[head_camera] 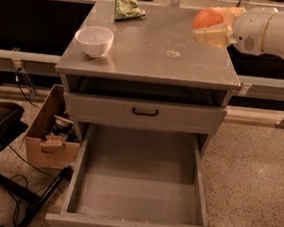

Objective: Place orange into middle drawer

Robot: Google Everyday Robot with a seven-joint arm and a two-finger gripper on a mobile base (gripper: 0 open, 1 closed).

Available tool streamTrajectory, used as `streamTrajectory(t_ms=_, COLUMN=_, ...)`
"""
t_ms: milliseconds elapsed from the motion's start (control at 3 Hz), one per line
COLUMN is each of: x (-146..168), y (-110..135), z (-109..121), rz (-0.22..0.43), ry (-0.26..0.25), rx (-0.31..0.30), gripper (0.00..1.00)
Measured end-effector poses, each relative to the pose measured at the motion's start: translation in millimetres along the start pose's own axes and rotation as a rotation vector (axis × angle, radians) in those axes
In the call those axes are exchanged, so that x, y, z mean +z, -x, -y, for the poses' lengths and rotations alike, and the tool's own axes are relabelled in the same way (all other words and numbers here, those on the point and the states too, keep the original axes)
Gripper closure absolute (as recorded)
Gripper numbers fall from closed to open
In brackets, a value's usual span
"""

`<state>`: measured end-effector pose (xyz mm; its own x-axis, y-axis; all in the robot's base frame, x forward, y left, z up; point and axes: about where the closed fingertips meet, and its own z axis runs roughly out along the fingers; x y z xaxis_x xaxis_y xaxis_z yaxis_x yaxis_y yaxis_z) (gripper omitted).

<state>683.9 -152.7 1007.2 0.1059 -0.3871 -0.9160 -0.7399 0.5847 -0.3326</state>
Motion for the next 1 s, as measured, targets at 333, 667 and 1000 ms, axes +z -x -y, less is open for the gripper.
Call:
streamTrajectory(t_ms=333, x=-7.7, y=-54.2, z=-58.3, rz=-0.092, ry=0.105, rx=0.007, gripper=1.00)
streamTrajectory(t_ms=667, x=-7.8, y=-125.0, z=-111.7, rz=-0.199, ry=0.160, rx=0.034, gripper=1.00)
streamTrajectory(t_ms=1000, x=-10.7, y=-191.7, z=-158.5, rz=-0.286, ry=0.184, rx=0.128, gripper=1.00)
